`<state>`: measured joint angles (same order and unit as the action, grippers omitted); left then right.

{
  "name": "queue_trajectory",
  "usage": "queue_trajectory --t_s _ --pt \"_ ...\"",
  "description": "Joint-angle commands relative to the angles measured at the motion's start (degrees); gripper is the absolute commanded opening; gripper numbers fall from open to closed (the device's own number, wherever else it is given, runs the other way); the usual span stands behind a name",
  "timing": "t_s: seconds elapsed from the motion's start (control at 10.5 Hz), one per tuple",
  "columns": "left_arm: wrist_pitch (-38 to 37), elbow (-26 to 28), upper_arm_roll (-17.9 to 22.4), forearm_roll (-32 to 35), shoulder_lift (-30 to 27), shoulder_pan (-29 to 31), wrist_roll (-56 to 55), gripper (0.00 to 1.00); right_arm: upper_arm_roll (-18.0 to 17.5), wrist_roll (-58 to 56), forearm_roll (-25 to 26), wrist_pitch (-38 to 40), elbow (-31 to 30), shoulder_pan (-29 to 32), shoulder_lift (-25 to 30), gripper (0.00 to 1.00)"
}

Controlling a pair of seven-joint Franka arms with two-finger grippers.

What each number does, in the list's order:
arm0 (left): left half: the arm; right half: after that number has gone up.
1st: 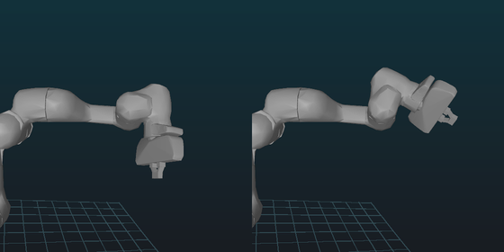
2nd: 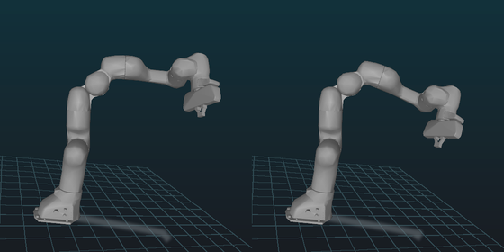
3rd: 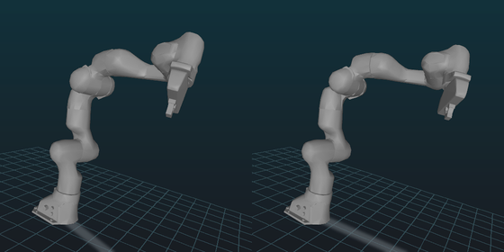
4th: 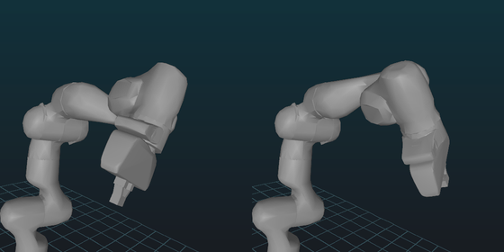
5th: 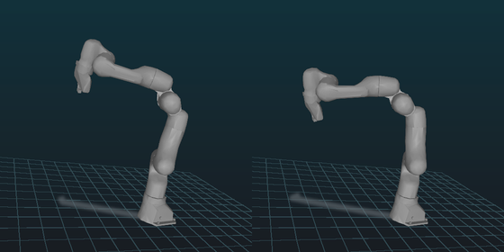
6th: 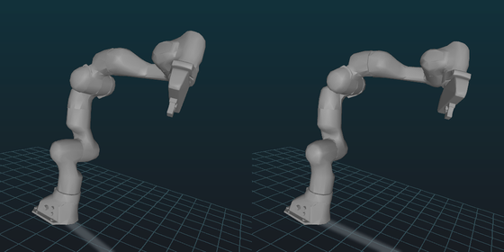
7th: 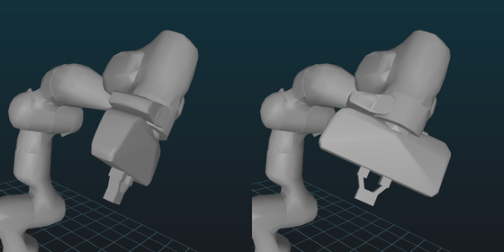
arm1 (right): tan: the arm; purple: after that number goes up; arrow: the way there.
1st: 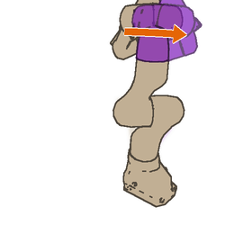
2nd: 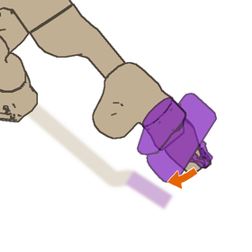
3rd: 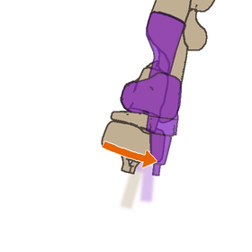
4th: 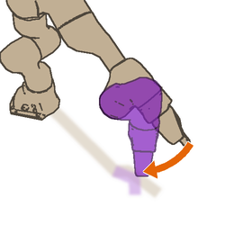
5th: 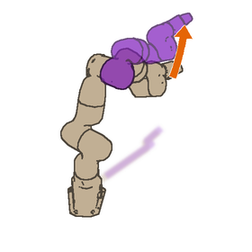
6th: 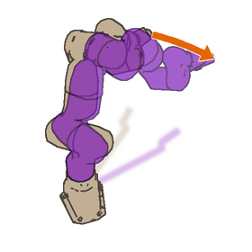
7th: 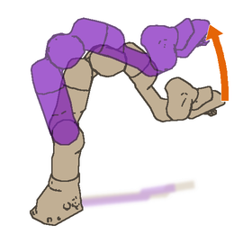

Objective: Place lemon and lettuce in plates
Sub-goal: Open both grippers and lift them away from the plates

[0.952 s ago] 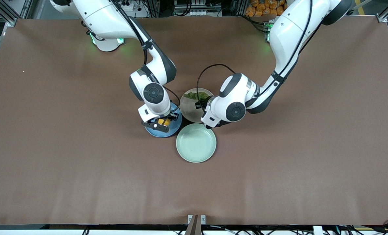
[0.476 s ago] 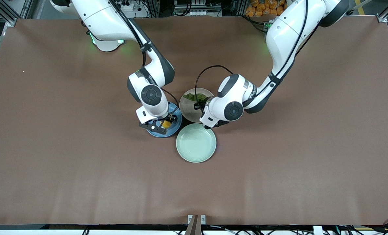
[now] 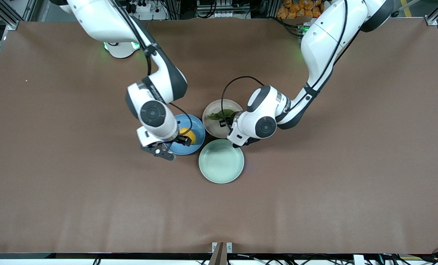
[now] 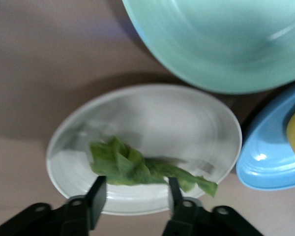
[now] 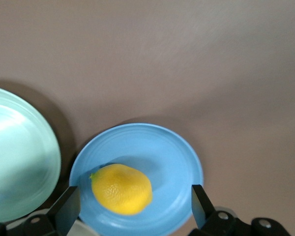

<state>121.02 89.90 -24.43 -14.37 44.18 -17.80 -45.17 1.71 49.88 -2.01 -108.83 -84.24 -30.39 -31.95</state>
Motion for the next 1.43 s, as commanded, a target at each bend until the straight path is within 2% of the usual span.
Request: queue_trajectory --t_s 0.0,0.19,0.38,0.57,0.76,0.95,1.14,1.33 --pt "-1.22 0.02 0.00 3.21 -3.21 2.58 -0.88 1.00 0.13 -2.40 0.34 7.47 7.05 1.73 1.71 1.00" --pt "-3.85 -0.51 0.09 4.60 -5.84 6.26 0.16 1.00 0.49 -7.31 0.95 8.28 7.24 3.66 6.35 1.00" --pt "-7.28 -1.04 0.00 8.65 -8.57 10.57 7.35 1.00 1.36 -12.14 1.04 11.26 7.24 5.95 10.31 1.00" --pt "-11.67 -2.78 -0.17 15.30 -11.03 15.30 13.16 1.00 3.81 -16.37 2.09 14.86 7.24 7.10 13.66 1.00" --pt "-14.67 -5.42 0.08 16.39 -13.40 18.31 17.82 1.00 7.59 -19.10 2.10 16.80 7.24 7.28 16.56 1.00" --pt "-15.11 -5.52 0.00 20.59 -16.21 21.73 20.56 1.00 11.19 -24.97 2.01 18.03 7.24 7.28 18.67 1.00" --pt "-17.91 -5.70 0.00 20.79 -19.81 24.90 21.09 1.00 15.67 -33.22 2.01 18.65 7.24 7.28 18.94 1.00" --pt "-21.16 -6.48 5.68 19.91 -25.51 24.39 25.11 1.00 19.02 -38.78 2.01 18.74 7.16 7.28 19.47 1.00"
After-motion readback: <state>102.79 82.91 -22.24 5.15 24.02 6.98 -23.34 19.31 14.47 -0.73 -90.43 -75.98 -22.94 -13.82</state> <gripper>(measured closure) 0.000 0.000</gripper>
